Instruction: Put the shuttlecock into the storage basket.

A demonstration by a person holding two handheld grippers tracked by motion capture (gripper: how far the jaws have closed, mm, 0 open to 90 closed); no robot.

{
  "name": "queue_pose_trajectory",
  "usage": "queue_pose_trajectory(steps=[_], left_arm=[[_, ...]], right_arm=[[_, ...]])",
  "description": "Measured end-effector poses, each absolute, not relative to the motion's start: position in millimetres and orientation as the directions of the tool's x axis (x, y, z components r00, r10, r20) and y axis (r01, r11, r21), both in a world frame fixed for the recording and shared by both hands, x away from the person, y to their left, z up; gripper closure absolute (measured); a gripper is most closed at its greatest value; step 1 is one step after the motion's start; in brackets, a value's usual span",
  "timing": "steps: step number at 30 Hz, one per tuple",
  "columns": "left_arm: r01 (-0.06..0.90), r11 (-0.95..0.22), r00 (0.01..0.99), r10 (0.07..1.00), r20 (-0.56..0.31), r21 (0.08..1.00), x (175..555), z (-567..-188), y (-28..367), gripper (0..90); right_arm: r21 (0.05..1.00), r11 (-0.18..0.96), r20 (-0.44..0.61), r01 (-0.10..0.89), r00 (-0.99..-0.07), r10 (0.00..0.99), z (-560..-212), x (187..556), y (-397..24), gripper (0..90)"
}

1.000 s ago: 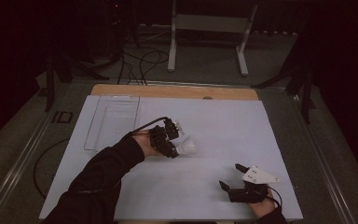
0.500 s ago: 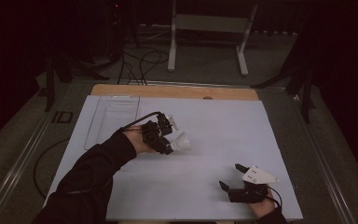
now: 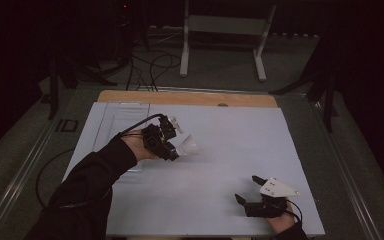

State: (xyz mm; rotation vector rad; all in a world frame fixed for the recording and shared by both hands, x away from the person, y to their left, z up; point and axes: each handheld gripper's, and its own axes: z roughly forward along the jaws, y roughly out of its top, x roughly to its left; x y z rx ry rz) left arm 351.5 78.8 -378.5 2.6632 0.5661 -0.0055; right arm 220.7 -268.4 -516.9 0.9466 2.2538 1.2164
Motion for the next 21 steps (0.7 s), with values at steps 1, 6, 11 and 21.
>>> queue_pose_trajectory(steps=[1, 6, 11, 21], left_arm=[[0.398, -0.826, 0.914, 0.397, -0.089, 0.399, 352, -377, 83, 65.8], [0.412, -0.821, 0.907, 0.413, -0.086, 0.396, 354, -376, 91, 65.8], [0.425, -0.809, 0.899, 0.429, -0.088, 0.405, 355, -372, 103, 65.8], [0.462, -0.785, 0.878, 0.471, -0.087, 0.412, 358, -366, 124, 65.8]], right_arm=[[0.843, 0.389, -0.034, 0.370, -0.686, 0.727, -517, 221, -268, 12.2], [0.843, 0.389, -0.034, 0.371, -0.686, 0.727, -517, 221, -268, 12.2], [0.842, 0.391, -0.035, 0.371, -0.687, 0.726, -517, 221, -268, 12.2], [0.844, 0.396, -0.041, 0.361, -0.693, 0.720, -517, 220, -267, 12.2]])
